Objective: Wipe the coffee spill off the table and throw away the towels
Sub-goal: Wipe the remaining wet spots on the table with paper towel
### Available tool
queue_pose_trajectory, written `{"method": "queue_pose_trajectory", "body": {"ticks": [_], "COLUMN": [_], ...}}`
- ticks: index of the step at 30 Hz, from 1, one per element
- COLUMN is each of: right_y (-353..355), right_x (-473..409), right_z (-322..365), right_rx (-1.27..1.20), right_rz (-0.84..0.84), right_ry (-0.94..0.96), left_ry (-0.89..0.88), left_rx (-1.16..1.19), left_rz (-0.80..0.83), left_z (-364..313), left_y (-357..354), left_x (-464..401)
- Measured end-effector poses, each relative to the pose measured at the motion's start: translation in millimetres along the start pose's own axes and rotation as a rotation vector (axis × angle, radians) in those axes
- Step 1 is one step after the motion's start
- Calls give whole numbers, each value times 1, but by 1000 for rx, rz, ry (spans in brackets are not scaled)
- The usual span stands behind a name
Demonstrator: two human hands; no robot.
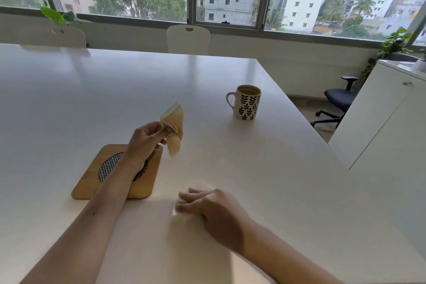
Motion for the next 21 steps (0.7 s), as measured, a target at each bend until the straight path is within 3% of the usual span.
{"method": "queue_pose_trajectory", "body": {"ticks": [4, 7, 10, 16, 21], "right_y": [-1, 25, 63, 136, 144], "right_x": [-27, -47, -55, -32, -46], "right_z": [-14, -35, -84, -201, -220], "right_rx": [129, 254, 303, 515, 511], "right_rz": [75, -40, -157, -257, -272], "right_ry": [64, 103, -12, -461, -528], "left_ry": [34, 61, 68, 78, 83], "left_rx": [55, 83, 86, 102, 109], "left_rz": [-19, -22, -13, -19, -19], "left_z": [6, 10, 12, 12, 12], "left_y": [5, 7, 6, 6, 5], "left_x": [-2, -6, -9, -10, -10]}}
Point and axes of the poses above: each hand's wrist, its own x-axis away from the middle knuckle, its own y-axis out of the back of the hand, z = x × y, the point moved 9 cm from there along -x, towards the middle knuckle, and after that the axes turned 5 degrees about -z, right-handed, at the moved point
